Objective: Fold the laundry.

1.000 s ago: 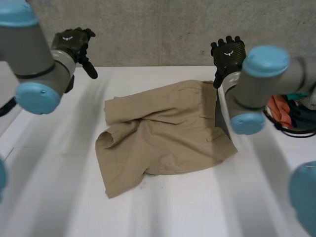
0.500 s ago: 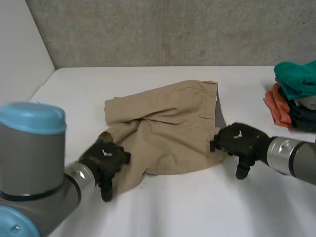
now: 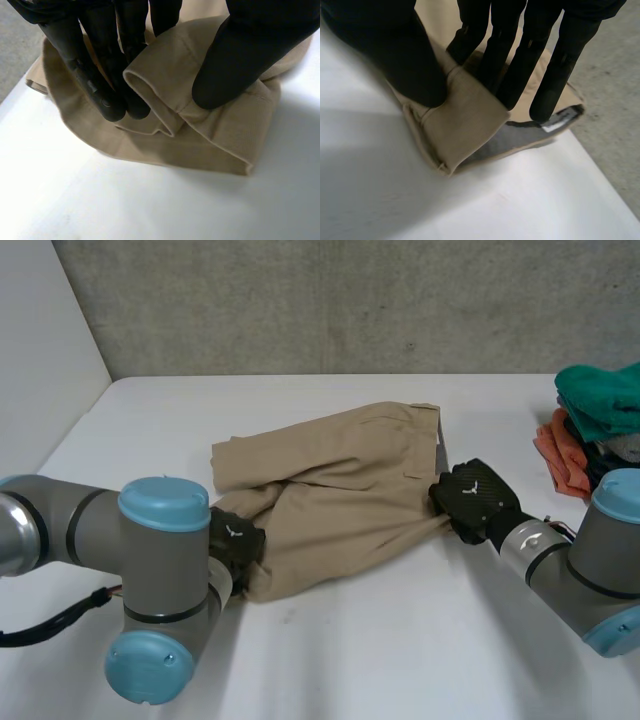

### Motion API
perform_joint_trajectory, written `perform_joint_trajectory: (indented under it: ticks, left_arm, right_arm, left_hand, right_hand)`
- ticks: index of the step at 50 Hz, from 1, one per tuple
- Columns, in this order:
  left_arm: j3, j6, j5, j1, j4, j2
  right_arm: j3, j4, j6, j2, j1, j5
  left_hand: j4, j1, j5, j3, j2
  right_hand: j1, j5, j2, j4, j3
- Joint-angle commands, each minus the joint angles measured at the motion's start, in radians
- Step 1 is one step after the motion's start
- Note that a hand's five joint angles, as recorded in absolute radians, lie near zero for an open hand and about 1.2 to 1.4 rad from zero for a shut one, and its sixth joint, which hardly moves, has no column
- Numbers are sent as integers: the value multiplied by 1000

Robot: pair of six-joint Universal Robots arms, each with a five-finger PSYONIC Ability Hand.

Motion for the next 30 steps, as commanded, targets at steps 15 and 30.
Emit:
perform_joint_trajectory:
  ticks: [15,30]
  left_arm:
    - [-118,80,145,-26,-529,500]
    - [503,55,174,103,-174,262]
  right_arm:
    - [-160,1266,-430,-318,-112,-1]
    - [-632,781,91,-172,9,192]
  left_hand:
    - [235,471,242,243,235]
    - [235,471,242,243,235]
  right_hand:
    - [324,259,243,242,241]
    - [324,259,243,242,241]
